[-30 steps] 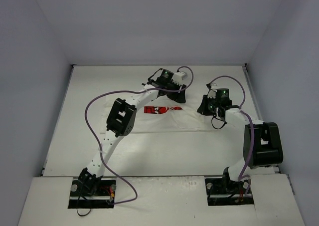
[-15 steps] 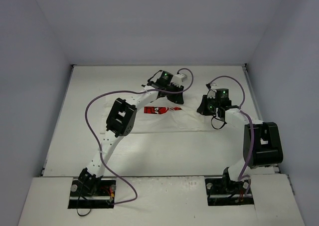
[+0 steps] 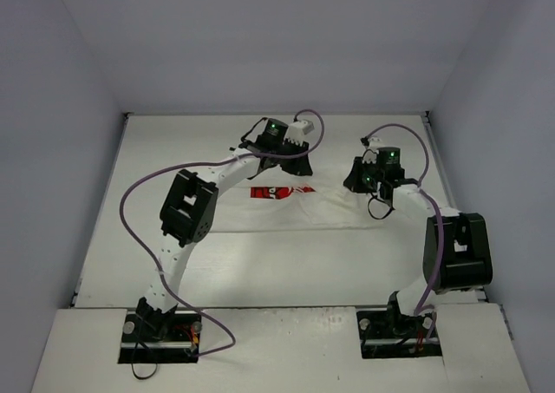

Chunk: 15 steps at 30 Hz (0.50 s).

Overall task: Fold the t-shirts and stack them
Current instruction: Fold the other side of the tshirt into a rectangle

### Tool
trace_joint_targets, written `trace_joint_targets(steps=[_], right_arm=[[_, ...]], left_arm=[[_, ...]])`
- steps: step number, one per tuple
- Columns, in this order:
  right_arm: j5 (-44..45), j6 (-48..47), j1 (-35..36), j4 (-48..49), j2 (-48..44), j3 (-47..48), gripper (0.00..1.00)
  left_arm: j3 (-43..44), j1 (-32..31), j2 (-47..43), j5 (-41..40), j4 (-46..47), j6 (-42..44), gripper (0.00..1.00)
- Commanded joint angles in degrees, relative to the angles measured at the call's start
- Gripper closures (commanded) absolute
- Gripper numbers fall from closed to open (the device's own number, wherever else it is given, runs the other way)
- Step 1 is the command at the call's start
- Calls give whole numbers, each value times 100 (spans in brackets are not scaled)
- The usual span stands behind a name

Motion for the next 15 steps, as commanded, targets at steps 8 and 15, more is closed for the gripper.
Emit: trace_joint_targets(steps=[8,15], right_arm=[[57,36,-53,299,-289,106,99],[5,4,-46,330,-307,-234,99]], left_arm=[[-1399,160,-1176,-2,1423,-777,86],[68,152,-539,-131,388,-112,48]])
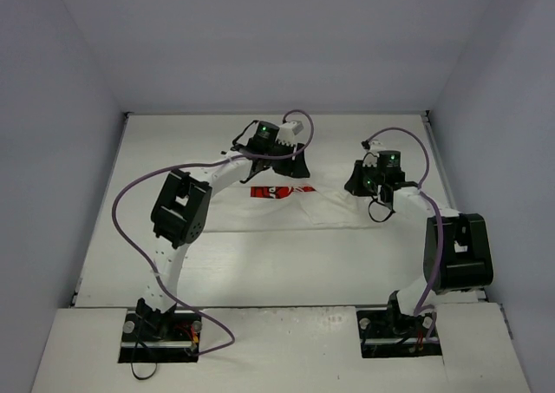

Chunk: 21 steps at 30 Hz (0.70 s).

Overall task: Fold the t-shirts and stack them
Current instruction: Fold the other side of the tshirt into a rectangle

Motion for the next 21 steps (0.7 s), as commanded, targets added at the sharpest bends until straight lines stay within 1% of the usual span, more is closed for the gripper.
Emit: trace_joint_targets(steps=[1,3,6,8,15,21], right_arm=[[-48,-12,-20,256,-253,-67,99],[-84,-19,-13,256,-240,-59,99],[-121,-11,5,265,-231,-39,99],[-121,-19,29,266,-211,-25,99],[-142,-34,103,294,-109,14,99],[-145,-37,163,321,-82,-45,99]], left_arm=[[1433,-27,267,37,-425,503,47],[2158,-55,579,13,-772,650,47],[2523,-100,974,-81,-1064,864,48],[2768,-114,1215,-80,-1245,936,52],[3053,-201,1602,304,-1318,986,58],[3119,-311,1697,443,-1321,986,59]])
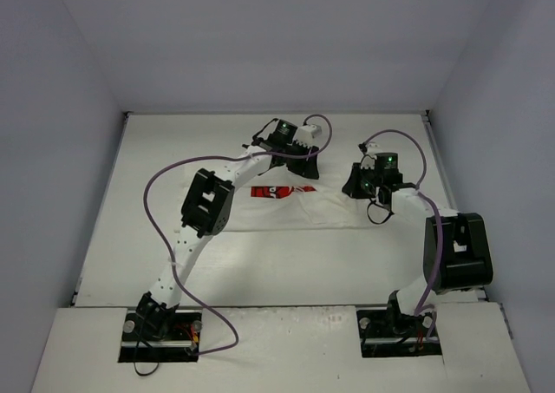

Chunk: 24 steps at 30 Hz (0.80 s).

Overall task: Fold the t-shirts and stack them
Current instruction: Fold the other side of the tshirt into a rectangle

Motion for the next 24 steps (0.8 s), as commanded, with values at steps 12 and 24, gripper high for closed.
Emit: trace_joint_targets(steps=[12,24], right_arm=[[-35,-32,132,330,-66,108,99],[96,-45,119,330,-215,91,100]], left_arm=[[514,-240,-92,338,96,47,76],[26,-170,-864,101,519,-119,100]])
